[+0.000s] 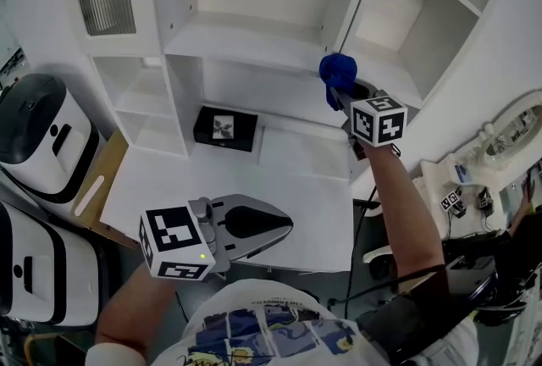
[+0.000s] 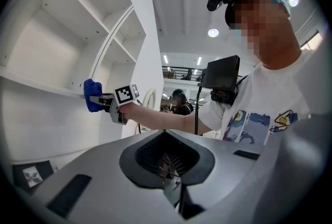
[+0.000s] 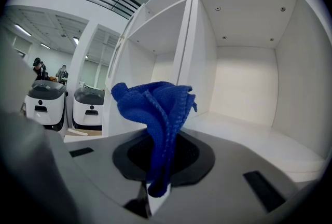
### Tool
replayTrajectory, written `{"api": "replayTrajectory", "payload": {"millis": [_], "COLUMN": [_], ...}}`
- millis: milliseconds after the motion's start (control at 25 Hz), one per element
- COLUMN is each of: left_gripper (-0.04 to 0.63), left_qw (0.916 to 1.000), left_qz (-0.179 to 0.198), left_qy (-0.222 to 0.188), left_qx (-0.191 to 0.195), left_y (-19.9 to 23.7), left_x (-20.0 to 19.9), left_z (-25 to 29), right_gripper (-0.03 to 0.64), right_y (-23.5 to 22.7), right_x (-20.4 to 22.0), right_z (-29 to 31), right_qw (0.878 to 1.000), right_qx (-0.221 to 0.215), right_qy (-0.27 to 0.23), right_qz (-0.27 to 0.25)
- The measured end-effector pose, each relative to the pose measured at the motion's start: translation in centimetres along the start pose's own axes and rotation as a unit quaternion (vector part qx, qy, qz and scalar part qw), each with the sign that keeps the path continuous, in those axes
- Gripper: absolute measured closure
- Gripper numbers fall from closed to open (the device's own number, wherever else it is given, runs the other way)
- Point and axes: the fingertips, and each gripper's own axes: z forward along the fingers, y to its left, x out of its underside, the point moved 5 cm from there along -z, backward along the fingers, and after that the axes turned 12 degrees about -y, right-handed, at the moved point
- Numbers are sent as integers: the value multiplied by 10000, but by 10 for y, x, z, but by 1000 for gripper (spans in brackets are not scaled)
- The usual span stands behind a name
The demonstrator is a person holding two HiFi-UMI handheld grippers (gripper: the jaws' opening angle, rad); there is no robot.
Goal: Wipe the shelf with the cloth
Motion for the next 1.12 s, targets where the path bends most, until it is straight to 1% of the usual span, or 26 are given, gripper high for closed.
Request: {"api": "replayTrajectory", "payload": {"millis": [640, 1120], "left_gripper": [584, 584], "left_qw": [9999, 9997], "left_qz": [110, 170], "left_qy": [-102, -138], "left_qx": [1, 50], "left_y": [-9, -22], "left_x": [-7, -8], "left_z": [-8, -11], "right_gripper": [554, 554], "right_y": [-2, -5], "right_x": [-59, -112], "right_z": [6, 8], "right_qw": [9988, 9964], "right_qx": [20, 57], "right_qy": [-435, -618], "right_qz": [-205, -580]}}
